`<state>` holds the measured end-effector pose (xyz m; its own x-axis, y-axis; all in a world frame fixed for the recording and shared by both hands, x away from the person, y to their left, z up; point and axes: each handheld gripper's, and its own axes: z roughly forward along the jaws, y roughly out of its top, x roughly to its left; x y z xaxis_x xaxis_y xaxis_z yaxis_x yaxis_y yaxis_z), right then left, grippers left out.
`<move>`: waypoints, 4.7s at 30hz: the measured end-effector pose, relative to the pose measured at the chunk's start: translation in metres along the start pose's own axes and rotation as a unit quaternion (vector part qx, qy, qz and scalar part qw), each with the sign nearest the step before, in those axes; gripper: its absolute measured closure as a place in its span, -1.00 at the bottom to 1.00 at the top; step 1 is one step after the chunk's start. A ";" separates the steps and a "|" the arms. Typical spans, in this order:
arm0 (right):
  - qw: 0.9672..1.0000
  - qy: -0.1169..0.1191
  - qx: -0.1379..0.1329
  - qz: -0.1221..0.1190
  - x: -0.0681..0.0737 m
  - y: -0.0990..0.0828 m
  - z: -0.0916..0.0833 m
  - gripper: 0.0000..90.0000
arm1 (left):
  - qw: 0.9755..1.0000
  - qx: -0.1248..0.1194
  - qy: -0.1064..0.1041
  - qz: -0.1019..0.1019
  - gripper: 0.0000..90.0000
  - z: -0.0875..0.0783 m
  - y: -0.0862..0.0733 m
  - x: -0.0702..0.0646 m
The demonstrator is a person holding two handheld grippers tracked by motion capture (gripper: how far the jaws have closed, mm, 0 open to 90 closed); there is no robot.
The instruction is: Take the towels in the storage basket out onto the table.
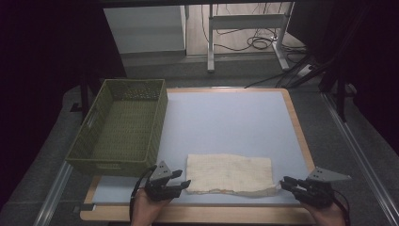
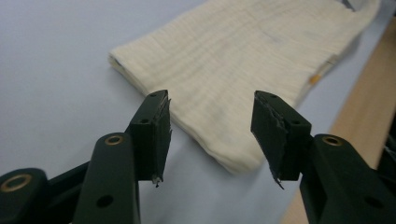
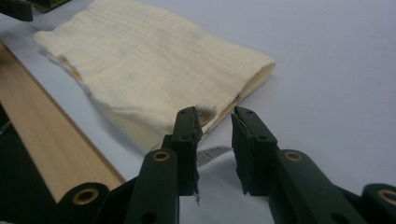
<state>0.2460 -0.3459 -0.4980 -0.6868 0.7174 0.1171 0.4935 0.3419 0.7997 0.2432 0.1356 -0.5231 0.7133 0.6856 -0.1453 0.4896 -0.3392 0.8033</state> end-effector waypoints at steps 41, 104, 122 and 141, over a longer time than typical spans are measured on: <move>0.999 -0.031 0.038 -0.005 -0.041 0.053 0.080 0.55 | 0.996 0.022 0.082 -0.039 0.15 0.057 0.040 0.041; 0.997 -0.038 0.060 -0.011 -0.035 0.081 0.103 0.34 | 0.996 0.041 0.080 -0.023 0.20 0.065 0.028 0.050; 0.995 0.051 0.071 -0.056 0.032 0.076 0.108 0.37 | 0.996 0.039 0.071 -0.028 0.16 0.065 0.027 0.052; 0.972 0.174 0.102 -0.119 0.130 0.076 0.159 0.46 | 0.996 0.040 0.074 -0.025 0.15 0.065 0.027 0.051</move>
<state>0.2790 -0.1300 -0.5160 -0.9162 0.3661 0.1630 0.3689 0.6116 0.6999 0.3258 0.1193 -0.5466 0.6084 0.7881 -0.0932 0.5660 -0.3485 0.7472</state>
